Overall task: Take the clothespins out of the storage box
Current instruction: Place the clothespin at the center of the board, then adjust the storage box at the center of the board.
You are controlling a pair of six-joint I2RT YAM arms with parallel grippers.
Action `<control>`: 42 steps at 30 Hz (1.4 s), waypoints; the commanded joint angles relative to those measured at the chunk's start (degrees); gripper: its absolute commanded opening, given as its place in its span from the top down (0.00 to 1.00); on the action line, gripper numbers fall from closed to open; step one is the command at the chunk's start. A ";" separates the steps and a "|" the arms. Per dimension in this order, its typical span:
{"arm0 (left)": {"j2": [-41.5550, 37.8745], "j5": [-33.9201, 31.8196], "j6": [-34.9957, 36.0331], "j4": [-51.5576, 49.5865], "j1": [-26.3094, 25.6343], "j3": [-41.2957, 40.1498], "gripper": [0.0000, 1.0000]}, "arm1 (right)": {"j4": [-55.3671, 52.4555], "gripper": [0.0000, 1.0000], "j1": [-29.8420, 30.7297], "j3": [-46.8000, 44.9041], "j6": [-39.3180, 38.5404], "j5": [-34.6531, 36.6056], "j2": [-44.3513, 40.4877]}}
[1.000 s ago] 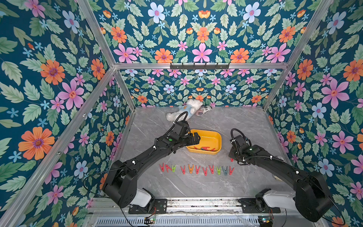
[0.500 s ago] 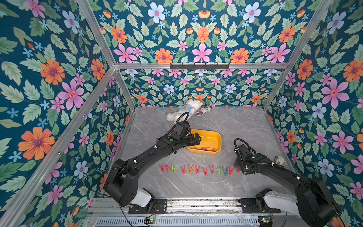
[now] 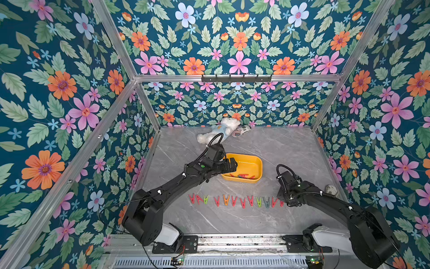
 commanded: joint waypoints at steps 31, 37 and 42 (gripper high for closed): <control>20.28 -9.63 13.89 -6.26 6.89 14.85 0.46 | 24.98 0.01 0.01 16.46 -6.98 -12.21 1.69; 23.74 -9.28 14.42 -7.25 6.89 16.03 0.58 | 25.98 0.01 0.00 16.77 -6.94 -12.48 2.44; 25.68 -9.18 15.28 -7.37 6.91 16.66 0.68 | 27.44 0.01 -0.01 15.26 -6.15 -12.98 2.36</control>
